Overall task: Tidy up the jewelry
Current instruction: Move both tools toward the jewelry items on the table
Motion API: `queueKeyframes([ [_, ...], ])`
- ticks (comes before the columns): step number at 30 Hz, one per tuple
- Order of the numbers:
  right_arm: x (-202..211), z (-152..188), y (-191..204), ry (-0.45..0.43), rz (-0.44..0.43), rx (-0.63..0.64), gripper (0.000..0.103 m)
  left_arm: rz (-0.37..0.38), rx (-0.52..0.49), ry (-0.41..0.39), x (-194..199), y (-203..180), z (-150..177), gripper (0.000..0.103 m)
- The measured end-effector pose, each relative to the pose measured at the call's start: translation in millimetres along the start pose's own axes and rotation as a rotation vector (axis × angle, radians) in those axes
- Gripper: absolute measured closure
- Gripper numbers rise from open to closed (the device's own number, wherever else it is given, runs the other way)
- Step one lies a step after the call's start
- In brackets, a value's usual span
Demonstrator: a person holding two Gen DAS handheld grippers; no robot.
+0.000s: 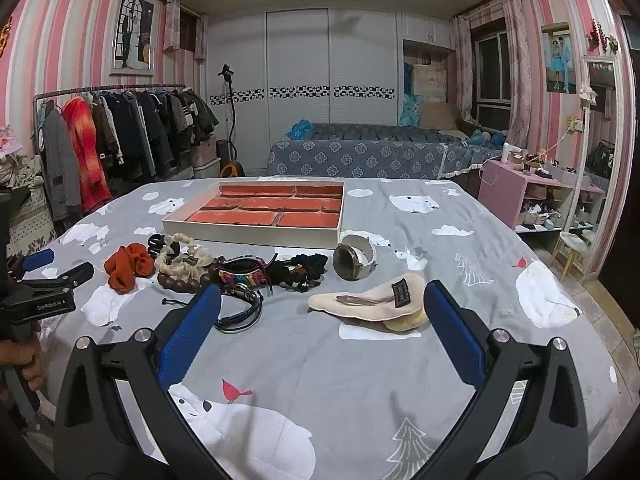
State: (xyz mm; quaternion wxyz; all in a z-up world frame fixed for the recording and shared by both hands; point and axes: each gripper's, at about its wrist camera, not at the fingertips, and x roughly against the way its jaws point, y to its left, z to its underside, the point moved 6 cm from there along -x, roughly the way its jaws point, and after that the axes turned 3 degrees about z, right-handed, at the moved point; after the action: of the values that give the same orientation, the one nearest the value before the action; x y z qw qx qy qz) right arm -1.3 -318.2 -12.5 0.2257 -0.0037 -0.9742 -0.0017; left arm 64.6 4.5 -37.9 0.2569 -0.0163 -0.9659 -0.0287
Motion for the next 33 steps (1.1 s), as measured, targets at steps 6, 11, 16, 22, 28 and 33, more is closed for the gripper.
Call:
queueKeyframes([
  [6, -5, 1, -2, 0.012, 0.008, -0.001, 0.004, -0.014, -0.053, 0.038, -4, -4, 0, 0.004],
  [11, -11, 2, -9, 0.020, 0.021, -0.007, 0.004, -0.001, -0.040, 0.020, -3, -5, -2, 0.004],
  [16, -13, 2, -19, 0.012, 0.045, -0.013, 0.004, -0.005, -0.028, 0.011, -4, -5, -4, 0.004],
  [22, -23, 2, -32, 0.024, 0.076, -0.005, 0.012, -0.041, -0.014, 0.028, -15, 2, -6, 0.004],
  [28, -47, 5, -49, 0.069, 0.097, -0.014, 0.021, -0.013, -0.019, 0.030, -25, -1, -11, 0.004],
  [33, -70, 6, -67, 0.109, 0.097, -0.059, 0.033, 0.018, 0.004, 0.072, -42, -2, -13, 0.004],
])
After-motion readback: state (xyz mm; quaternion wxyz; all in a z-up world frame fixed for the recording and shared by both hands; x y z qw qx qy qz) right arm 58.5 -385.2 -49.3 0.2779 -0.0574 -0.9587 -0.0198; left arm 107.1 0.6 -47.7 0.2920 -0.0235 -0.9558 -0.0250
